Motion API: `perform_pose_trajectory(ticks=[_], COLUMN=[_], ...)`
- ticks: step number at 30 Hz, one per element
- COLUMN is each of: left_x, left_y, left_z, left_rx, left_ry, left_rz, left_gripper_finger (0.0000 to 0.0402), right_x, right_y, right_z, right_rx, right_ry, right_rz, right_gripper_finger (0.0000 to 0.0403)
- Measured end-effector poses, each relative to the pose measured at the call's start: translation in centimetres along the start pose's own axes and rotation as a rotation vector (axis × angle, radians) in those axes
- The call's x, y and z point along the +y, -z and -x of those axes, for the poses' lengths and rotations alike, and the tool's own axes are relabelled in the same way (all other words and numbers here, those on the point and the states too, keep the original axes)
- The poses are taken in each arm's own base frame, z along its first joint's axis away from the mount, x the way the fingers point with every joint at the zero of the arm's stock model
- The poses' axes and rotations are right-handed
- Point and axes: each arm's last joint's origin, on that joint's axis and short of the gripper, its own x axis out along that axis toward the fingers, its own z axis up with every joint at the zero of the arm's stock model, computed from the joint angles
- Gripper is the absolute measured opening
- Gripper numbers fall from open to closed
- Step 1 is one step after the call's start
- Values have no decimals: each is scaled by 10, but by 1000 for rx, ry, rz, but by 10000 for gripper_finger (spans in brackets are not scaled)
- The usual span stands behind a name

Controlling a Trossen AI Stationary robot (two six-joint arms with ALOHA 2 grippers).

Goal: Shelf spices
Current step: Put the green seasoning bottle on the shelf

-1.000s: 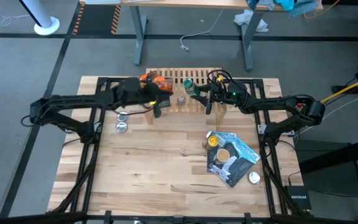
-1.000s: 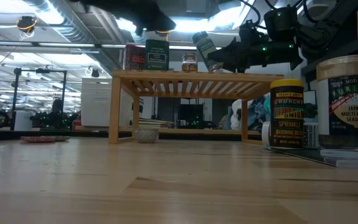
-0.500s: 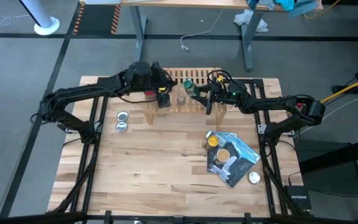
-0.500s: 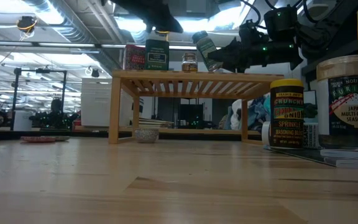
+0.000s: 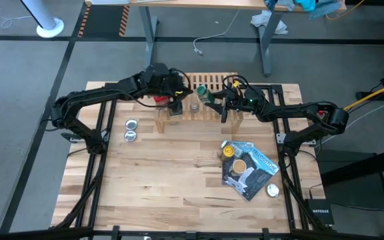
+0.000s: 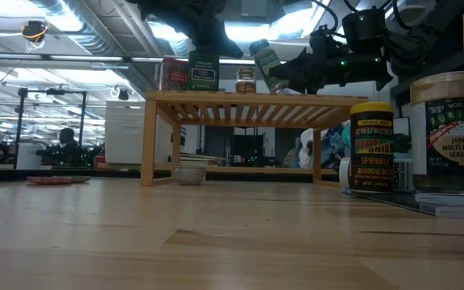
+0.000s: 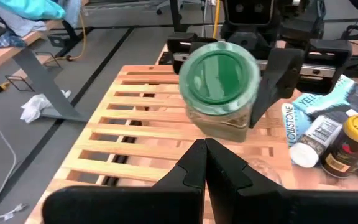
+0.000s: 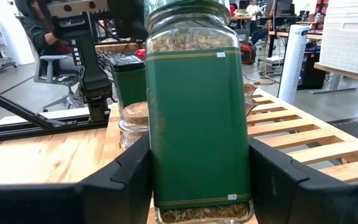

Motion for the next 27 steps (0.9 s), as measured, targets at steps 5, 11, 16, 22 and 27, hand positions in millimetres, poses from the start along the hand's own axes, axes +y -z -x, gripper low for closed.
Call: perform_pose_trajectory(ticks=[5,11,16,22,27], left_x=[1,1,1,-1,-10], left_y=[-2,-2,-2,-4,-10], left_z=[2,3,3,2,0], left_rx=[-12,-14,-11,-21,-71], left_ry=[-7,-12,-27,-27,-10], left_rz=[27,54,84,78,52], left_gripper_finger=[0,22,73,132,155], right_x=[0,0,0,1,1], right_y=[0,0,0,-2,-6], right_z=[0,0,0,0,0], right_rx=[-1,0,0,-20,-60], right_ry=[-1,-2,-2,-18,-23], right_rz=[0,0,0,7,7], right_gripper_finger=[204,204,204,204,204])
